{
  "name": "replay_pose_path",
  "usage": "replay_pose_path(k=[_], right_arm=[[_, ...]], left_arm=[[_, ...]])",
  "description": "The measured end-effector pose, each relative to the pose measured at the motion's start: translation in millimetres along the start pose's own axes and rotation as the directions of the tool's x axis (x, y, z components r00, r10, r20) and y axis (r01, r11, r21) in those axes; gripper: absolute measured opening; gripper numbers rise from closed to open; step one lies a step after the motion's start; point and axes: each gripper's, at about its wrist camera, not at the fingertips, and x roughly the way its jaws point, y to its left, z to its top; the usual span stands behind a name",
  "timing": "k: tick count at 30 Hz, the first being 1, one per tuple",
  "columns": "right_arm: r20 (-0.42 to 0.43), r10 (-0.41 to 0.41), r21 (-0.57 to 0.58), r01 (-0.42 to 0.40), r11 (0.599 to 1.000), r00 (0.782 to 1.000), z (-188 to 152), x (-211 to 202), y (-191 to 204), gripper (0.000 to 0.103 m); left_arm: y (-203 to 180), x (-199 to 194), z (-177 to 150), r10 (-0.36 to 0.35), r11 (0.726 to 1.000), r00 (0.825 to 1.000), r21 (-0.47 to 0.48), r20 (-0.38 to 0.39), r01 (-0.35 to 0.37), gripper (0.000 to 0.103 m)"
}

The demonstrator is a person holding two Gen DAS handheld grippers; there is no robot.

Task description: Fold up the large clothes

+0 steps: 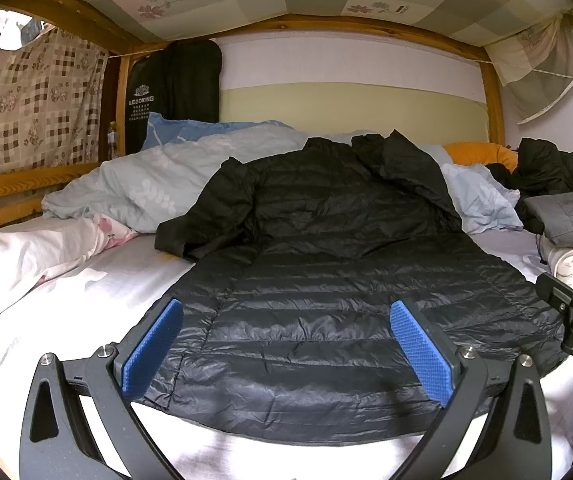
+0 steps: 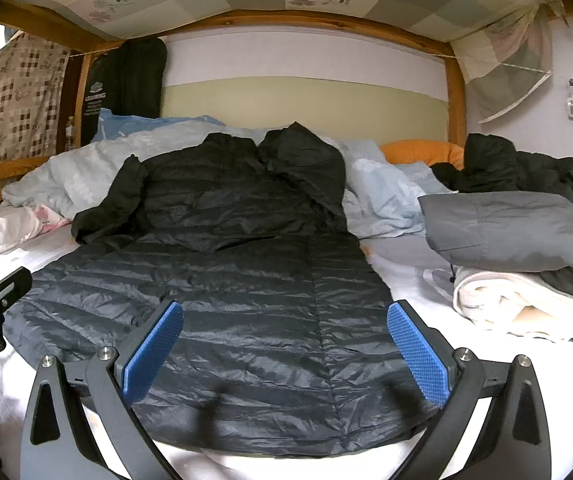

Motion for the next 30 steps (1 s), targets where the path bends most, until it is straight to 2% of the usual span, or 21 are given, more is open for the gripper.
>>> replay_pose_path(k=[30], right_arm=[[-0.038,0.007,-0.030,-0.009,1.000,0.999,-1.5,7.6,6.6,0.103]], left_arm=[[-0.1,3.8,3.3,0.012,1.000,1.000,-0.003,-0.015,-0.012,0.103]])
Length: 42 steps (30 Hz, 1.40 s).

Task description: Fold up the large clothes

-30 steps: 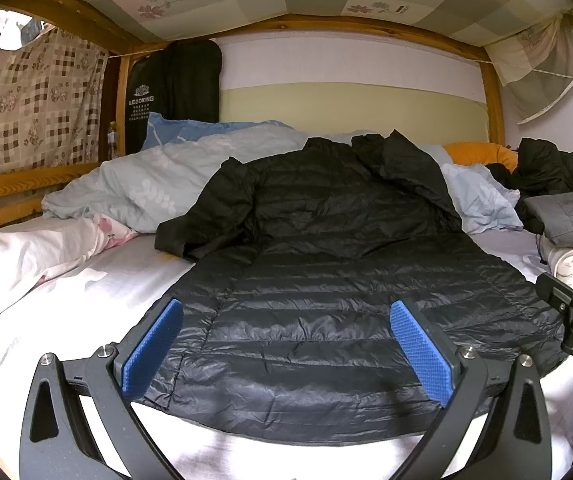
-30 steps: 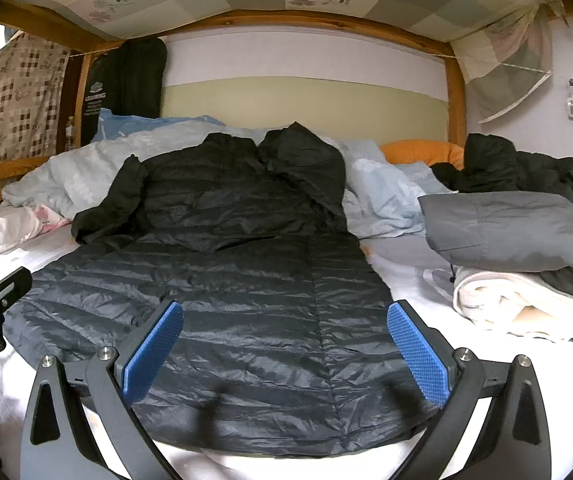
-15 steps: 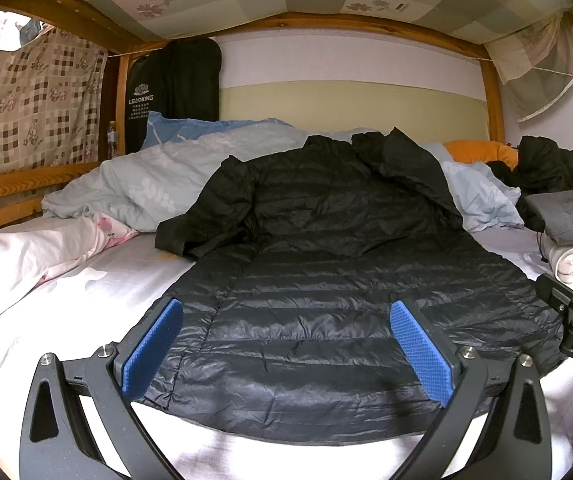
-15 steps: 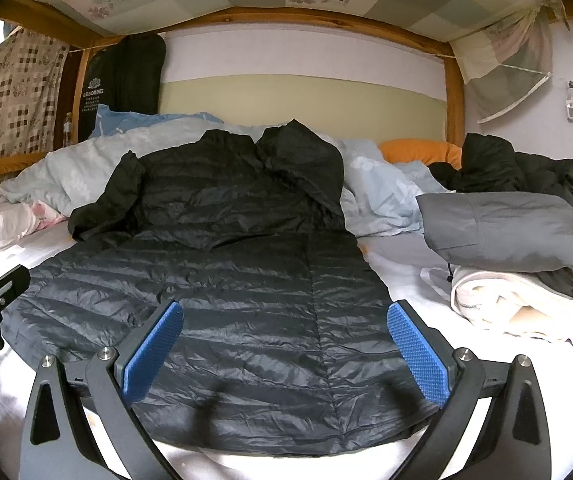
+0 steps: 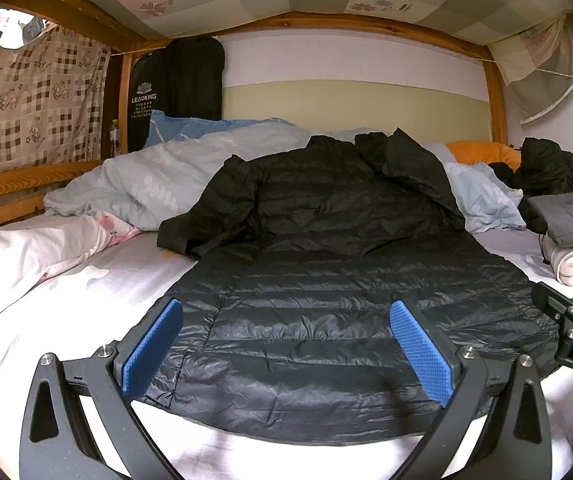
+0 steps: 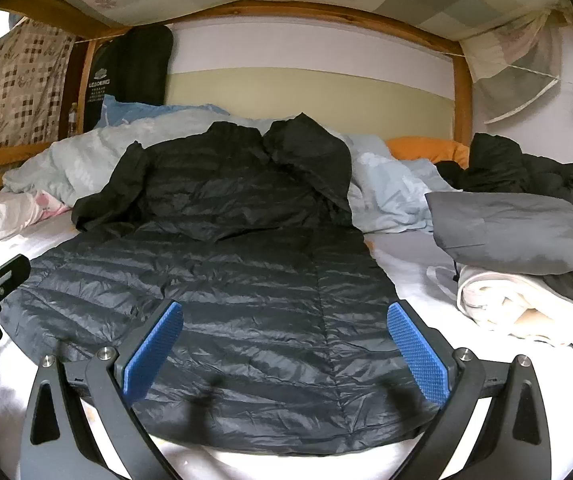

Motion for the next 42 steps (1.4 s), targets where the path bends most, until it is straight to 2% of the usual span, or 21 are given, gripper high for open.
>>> replay_pose_path(k=[14,21,24,28,35,38,40,42], right_arm=[[0.006,0.009,0.008,-0.009,1.000,1.000,-0.5,-1.4,-2.2,0.103],[-0.014,0.047,0.006,-0.047,0.999,0.999,-1.4,2.1,-2.7,0.103],[-0.006,0.039,0.006,-0.039,0.999,0.999,-1.6,0.3,-2.7,0.103],[-0.014,0.021,0.007,-0.021,1.000,1.000,-1.6,2.3,-2.0,0.103],[-0.014,0.022,0.007,-0.022,1.000,1.000,-1.3,1.9,-1.8,0.103],[-0.014,0.021,0.006,-0.021,1.000,1.000,-1.2,2.3,-2.2,0.103],[-0.015,0.022,0.008,-0.022,1.000,1.000,-1.3,2.5,-2.9,0.103],[-0.017,0.024,0.012,-0.024,1.000,1.000,-1.1,2.8,-2.9,0.103]], left_arm=[[-0.8,-5.4,-0.1,0.005,1.000,1.000,0.004,0.014,-0.005,0.103],[5.1,-12.9,-0.9,0.044,0.998,0.998,-0.041,0.051,-0.042,0.103],[8.5,-10.5,-0.7,0.084,0.995,0.996,-0.057,0.040,-0.081,0.103],[13.8,-3.0,-0.4,0.068,0.995,0.998,-0.075,0.002,-0.068,0.103],[15.5,-2.9,-1.3,0.026,0.997,1.000,-0.077,0.003,-0.026,0.103],[18.8,-2.7,-1.8,0.084,0.991,0.996,-0.103,-0.008,-0.085,0.103],[22.8,-3.0,-2.8,0.053,0.991,0.999,-0.123,-0.010,-0.054,0.103],[23.9,-4.3,-2.7,0.061,0.990,0.998,-0.129,-0.005,-0.061,0.103]])
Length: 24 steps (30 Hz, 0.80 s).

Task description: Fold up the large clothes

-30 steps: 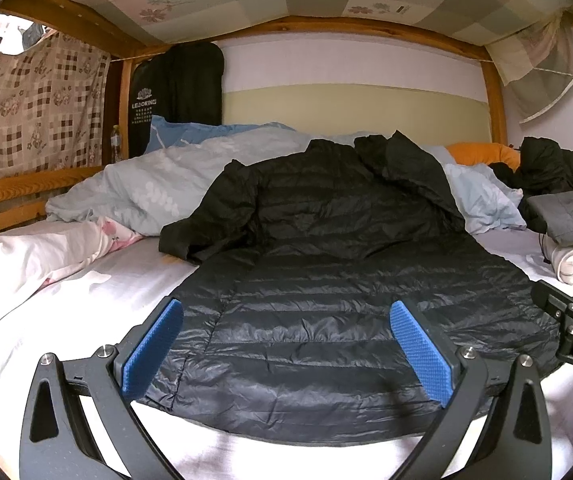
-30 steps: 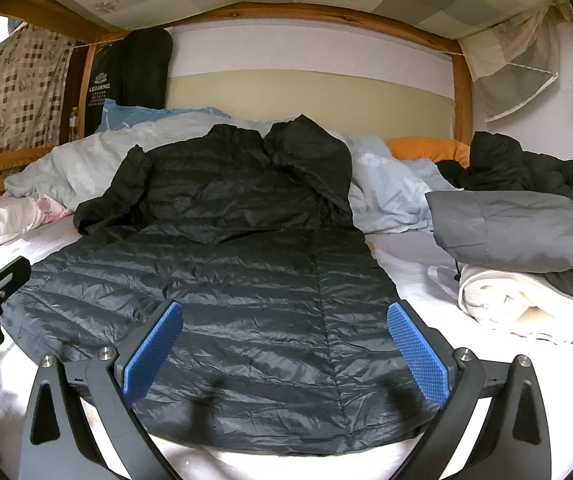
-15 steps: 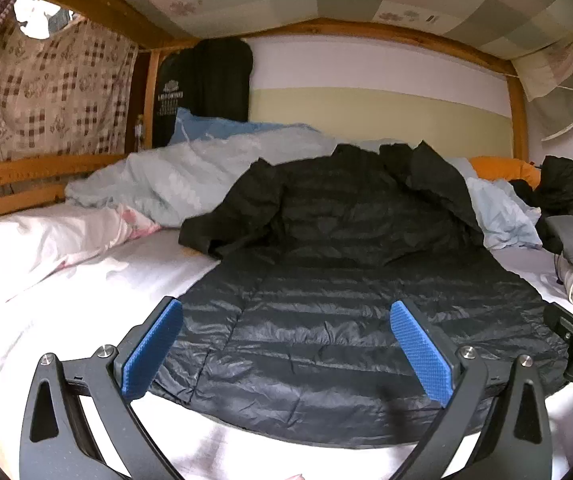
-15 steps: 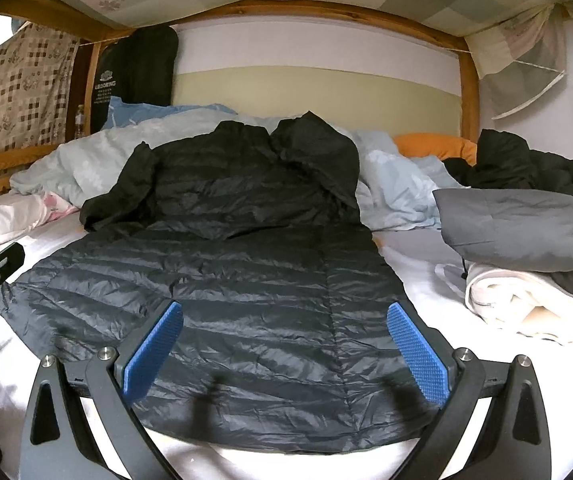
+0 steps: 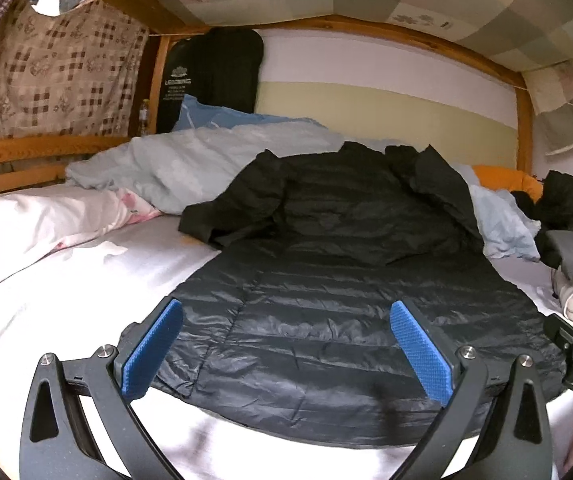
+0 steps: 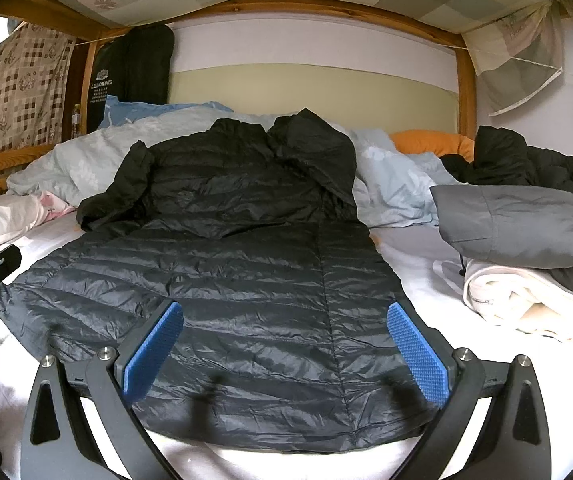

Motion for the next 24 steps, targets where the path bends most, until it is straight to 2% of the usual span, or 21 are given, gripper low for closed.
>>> replay_pose_path(k=[2,3,4,5,7,9,11,13,15,16,17,19,21,22,24], right_arm=[[-0.004,0.002,0.003,-0.002,1.000,1.000,-0.1,0.2,0.9,0.103],[-0.005,0.003,0.005,-0.003,1.000,1.000,-0.2,0.3,1.1,0.103],[-0.003,0.003,0.008,-0.003,1.000,1.000,-0.4,-0.3,1.3,0.103],[0.002,0.004,0.011,-0.004,1.000,1.000,-0.4,-1.4,0.5,0.103],[0.020,0.012,0.015,-0.012,1.000,1.000,0.6,-8.8,-3.6,0.103],[0.024,-0.003,-0.041,0.004,0.999,1.000,3.0,-17.6,-12.3,0.103],[0.019,-0.080,-0.081,0.082,0.993,0.997,7.2,-23.8,-28.0,0.103],[-0.044,-0.104,-0.032,0.103,0.994,0.994,12.0,-24.9,-58.1,0.103],[-0.118,-0.098,0.076,0.107,0.991,0.988,11.4,-20.3,-92.1,0.103],[-0.152,-0.095,0.139,0.117,0.983,0.984,9.0,-16.8,-108.9,0.101],[-0.181,-0.082,0.186,0.116,0.976,0.980,5.8,-12.6,-122.2,0.100],[-0.243,-0.042,0.272,0.110,0.956,0.969,-2.7,-3.4,-149.5,0.098],[-0.260,-0.014,0.310,0.097,0.946,0.965,-9.7,-1.8,-163.4,0.096],[-0.273,0.032,0.340,0.065,0.938,0.961,-13.2,0.5,-168.5,0.096],[-0.294,0.158,0.420,-0.021,0.907,0.943,-23.1,10.3,-174.6,0.095]], left_arm=[[-2.4,-1.2,-0.2,-0.006,1.000,1.000,0.011,0.005,0.006,0.103],[-4.2,-1.3,-0.2,-0.035,0.999,0.999,0.019,0.003,0.035,0.103],[-4.7,-2.4,-0.3,-0.068,0.997,0.998,0.023,0.005,0.068,0.099],[-5.4,-3.4,-0.1,-0.066,0.997,0.998,0.026,0.010,0.066,0.092],[-2.9,-4.2,3.8,-0.056,0.998,0.998,0.027,-0.006,0.056,0.087],[5.2,-5.7,11.4,-0.065,0.997,0.997,0.045,-0.034,0.066,0.086],[17.1,-4.9,23.0,0.003,0.996,0.999,0.092,-0.049,0.001,0.086],[34.8,-0.4,35.5,0.036,0.992,0.997,0.123,-0.069,-0.027,0.086],[47.1,-8.7,41.1,0.113,0.975,0.993,0.188,0.031,-0.117,0.086],[52.9,-9.3,44.2,0.165,0.961,0.985,0.214,0.057,-0.173,0.086],[61.1,-5.4,47.3,0.168,0.964,0.985,0.203,0.024,-0.170,0.084],[78.9,5.6,48.5,0.124,0.984,0.991,0.139,-0.059,-0.115,0.080],[91.8,22.7,41.4,0.152,0.985,0.978,0.107,-0.142,-0.138,0.079],[98.5,33.8,34.8,0.140,0.989,0.970,0.081,-0.200,-0.127,0.078],[109.5,51.0,19.1,0.059,0.998,0.957,-0.003,-0.284,-0.062,0.078]])
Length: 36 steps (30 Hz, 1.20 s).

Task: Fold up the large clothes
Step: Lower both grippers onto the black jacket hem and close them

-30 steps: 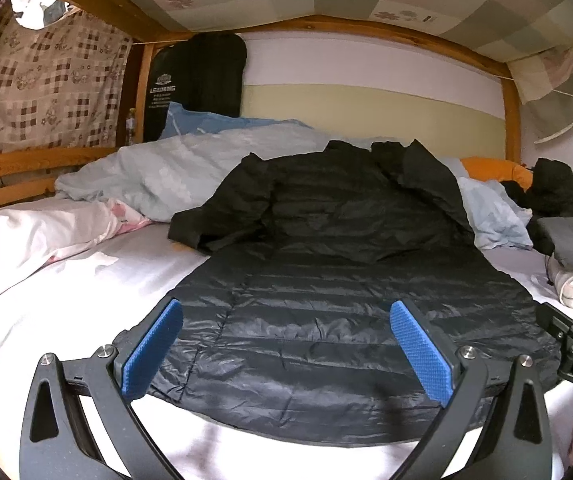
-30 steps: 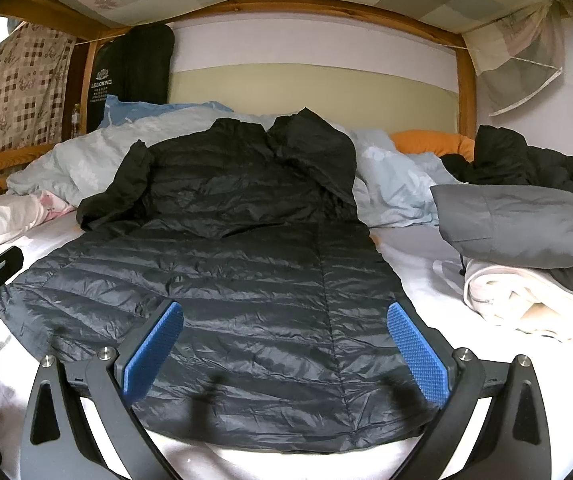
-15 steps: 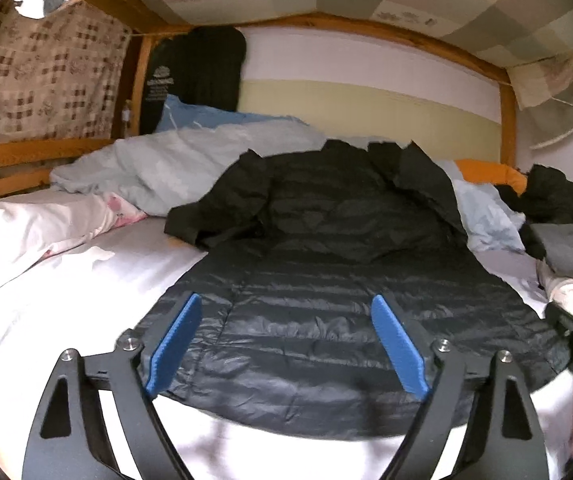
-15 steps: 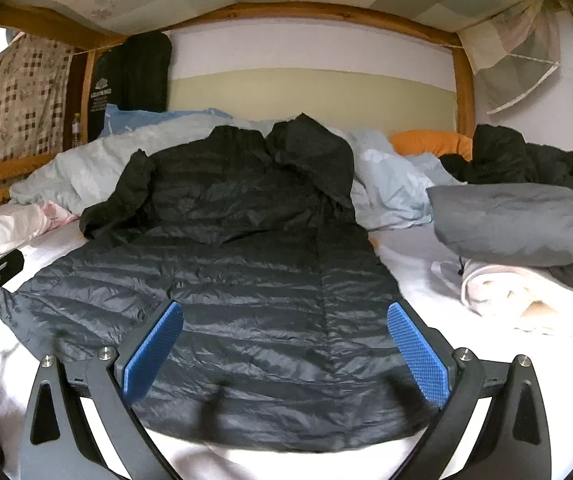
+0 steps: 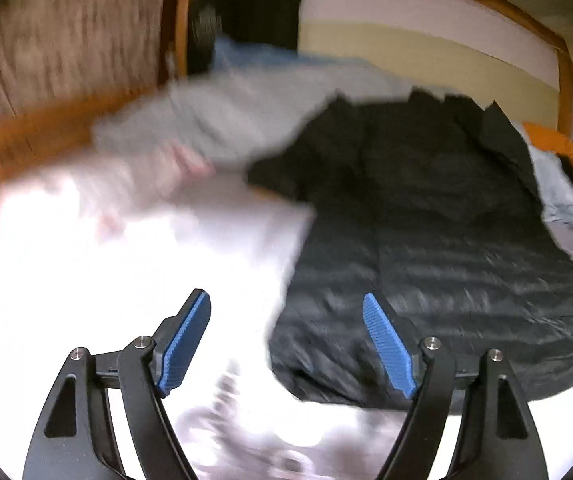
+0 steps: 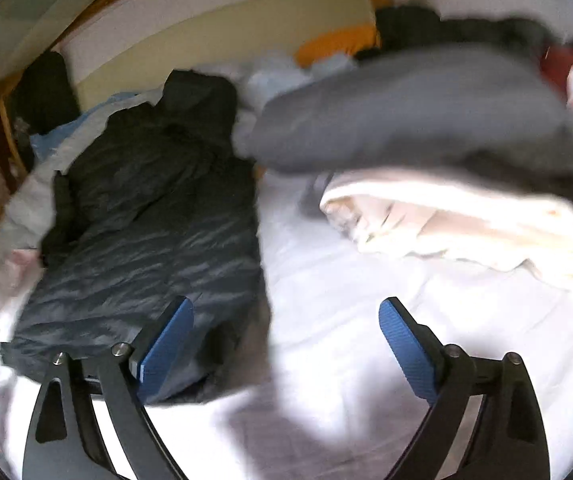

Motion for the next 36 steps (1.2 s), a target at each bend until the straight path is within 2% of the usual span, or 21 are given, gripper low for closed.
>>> replay_pose_path(k=[1,3,5,6,7,8,9,10,11,12,13,14,16,18,19,22,27,30,32,34,36], right_arm=[[-0.051,0.075,0.028,-0.074,0.997,0.996,-3.8,9.6,-1.8,0.095],[-0.120,0.170,0.050,-0.166,0.985,0.978,-13.3,25.8,1.7,0.088],[-0.126,0.155,0.016,-0.155,0.988,0.980,-20.7,34.8,10.0,0.085],[-0.115,0.128,-0.016,-0.131,0.991,0.985,-23.5,37.8,16.0,0.079],[-0.111,0.114,-0.029,-0.118,0.993,0.987,-25.8,41.0,20.1,0.065],[-0.110,0.106,-0.027,-0.110,0.994,0.988,-28.0,42.8,22.7,0.053],[-0.110,0.091,-0.023,-0.094,0.995,0.990,-30.4,46.1,24.5,0.034],[-0.106,0.072,-0.032,-0.076,0.997,0.992,-33.0,47.9,26.2,0.028],[-0.102,0.068,-0.034,-0.072,0.997,0.993,-32.8,47.4,25.2,0.022],[-0.097,0.076,-0.021,-0.078,0.997,0.992,-32.8,45.7,24.0,0.010],[-0.087,0.077,-0.012,-0.078,0.997,0.993,-32.8,42.6,23.8,0.008],[-0.076,0.079,-0.016,-0.080,0.997,0.994,-30.9,39.6,24.8,0.007],[-0.020,0.020,-0.077,-0.022,0.997,1.000,-28.6,22.5,34.2,0.005],[0.024,-0.032,-0.136,0.035,0.990,0.999,-29.4,1.7,42.1,0.005],[0.041,-0.066,-0.152,0.072,0.986,0.997,-30.1,-9.8,43.8,0.005],[0.104,-0.127,-0.198,0.146,0.969,0.986,-31.8,-49.1,48.8,0.005],[0.211,-0.072,-0.228,0.121,0.966,0.975,-38.0,-117.1,52.0,0.005],[0.226,-0.057,-0.253,0.116,0.960,0.972,-58.2,-137.6,45.9,0.005],[0.208,-0.088,-0.278,0.145,0.950,0.974,-68.3,-138.9,44.6,0.005],[0.197,-0.095,-0.299,0.152,0.942,0.976,-68.0,-141.8,47.7,0.005],[0.192,-0.100,-0.306,0.156,0.939,0.976,-55.8,-143.8,53.7,0.005]], left_arm=[[4.1,10.8,-6.2,-0.055,0.997,0.998,-0.049,-0.020,0.054,0.078],[6.0,31.5,-12.4,-0.103,0.991,0.990,-0.100,-0.093,0.094,0.078],[4.7,47.0,-12.8,-0.168,0.981,0.972,-0.125,-0.164,0.148,0.080],[3.3,57.6,-14.5,-0.225,0.969,0.948,-0.149,-0.223,0.195,0.082],[-0.1,69.0,-18.0,-0.263,0.961,0.922,-0.159,-0.285,0.225,0.089],[-9.6,70.7,-17.7,-0.246,0.969,0.923,-0.108,-0.295,0.223,0.092],[-19.0,70.8,-17.3,-0.238,0.971,0.922,-0.062,-0.305,0.231,0.093],[-26.9,70.6,-18.6,-0.218,0.975,0.925,-0.024,-0.312,0.221,0.092],[-32.1,69.6,-19.3,-0.186,0.981,0.934,0.002,-0.306,0.196,0.072],[-33.3,66.1,-18.7,-0.156,0.986,0.945,0.015,-0.289,0.168,0.055],[-33.8,60.0,-18.3,-0.180,0.982,0.949,0.007,-0.259,0.188,0.020],[-34.5,49.2,-19.7,-0.246,0.968,0.942,-0.013,-0.230,0.250,0.005],[-42.1,24.1,-20.6,-0.255,0.965,0.957,0.018,-0.137,0.260,0.005],[-48.9,-2.3,-20.9,-0.280,0.958,0.959,0.061,-0.037,0.282,0.005],[-54.7,-15.5,-20.7,-0.274,0.958,0.962,0.079,-0.016,0.274,0.005],[-59.1,-48.6,-25.0,-0.251,0.965,0.968,0.066,-0.030,0.252,0.005],[-60.2,-98.7,-47.1,-0.224,0.971,0.975,0.085,0.004,0.223,0.005],[-49.8,-115.9,-52.2,-0.215,0.974,0.977,0.070,0.008,0.214,0.005],[-37.2,-124.5,-50.9,-0.234,0.972,0.972,0.035,0.011,0.234,0.005],[-29.6,-127.1,-43.8,-0.284,0.959,0.959,-0.005,-0.002,0.284,0.006],[-22.9,-132.9,-36.2,-0.289,0.957,0.957,-0.026,0.003,0.289,0.006]])
